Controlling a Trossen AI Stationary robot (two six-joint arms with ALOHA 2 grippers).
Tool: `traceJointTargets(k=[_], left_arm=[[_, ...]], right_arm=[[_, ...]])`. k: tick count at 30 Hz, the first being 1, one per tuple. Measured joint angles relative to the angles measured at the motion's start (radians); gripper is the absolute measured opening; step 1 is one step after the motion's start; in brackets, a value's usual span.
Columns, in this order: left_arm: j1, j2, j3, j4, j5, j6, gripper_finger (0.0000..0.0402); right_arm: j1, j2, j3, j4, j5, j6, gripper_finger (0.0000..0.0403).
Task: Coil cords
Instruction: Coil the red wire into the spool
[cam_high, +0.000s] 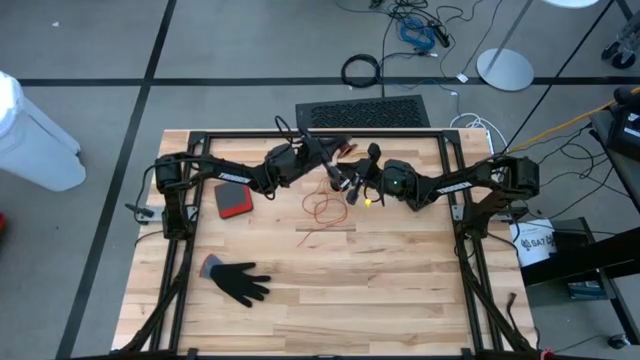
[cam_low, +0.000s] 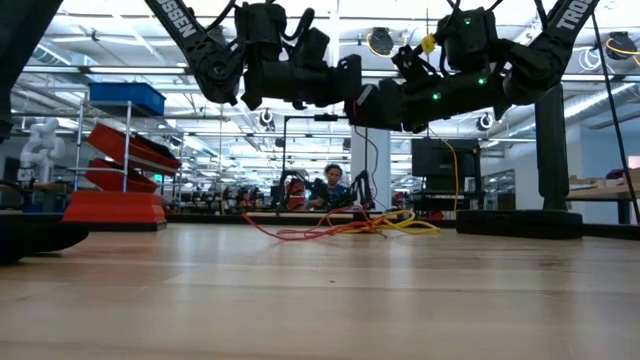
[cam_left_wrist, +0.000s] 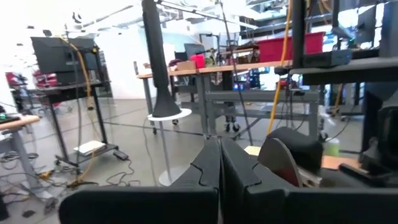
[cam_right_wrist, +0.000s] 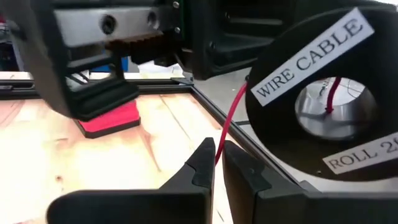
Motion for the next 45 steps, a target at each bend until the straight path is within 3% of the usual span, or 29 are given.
traceJointTargets(k=[9, 13, 20, 25, 33, 39, 45], left_arm=[[0.000, 0.000, 0.000, 0.037, 0.053, -0.078, 0.0000], [0.000, -0.005, 0.000, 0.009, 0.081, -0.095, 0.0000], [0.008, -0.019, 0.000, -0.046, 0.198, -0.206, 0.0000], [0.029, -0.058, 0.000, -0.145, 0.274, -0.231, 0.0000], [0.067, -0.160, 0.000, -0.419, 0.398, -0.136, 0.0000], [0.090, -0.211, 0.000, -0.566, 0.416, -0.078, 0.0000], [0.094, -0.213, 0.000, -0.653, 0.437, -0.019, 0.0000]], right_arm=[[-0.010, 0.075, 0.001, -0.001, 0.009, 0.024, 0.0019], [-0.009, 0.113, 0.000, 0.001, 0.065, 0.023, 0.0019], [-0.037, 0.128, 0.000, -0.012, 0.080, 0.002, 0.0019], [-0.045, 0.125, 0.000, -0.030, 0.079, -0.031, 0.0019], [-0.069, 0.124, -0.061, -0.006, 0.080, -0.029, 0.0019], [-0.082, 0.124, -0.133, 0.129, 0.070, -0.028, 0.0019], [-0.082, 0.124, -0.140, 0.172, -0.031, -0.037, 0.0019]])
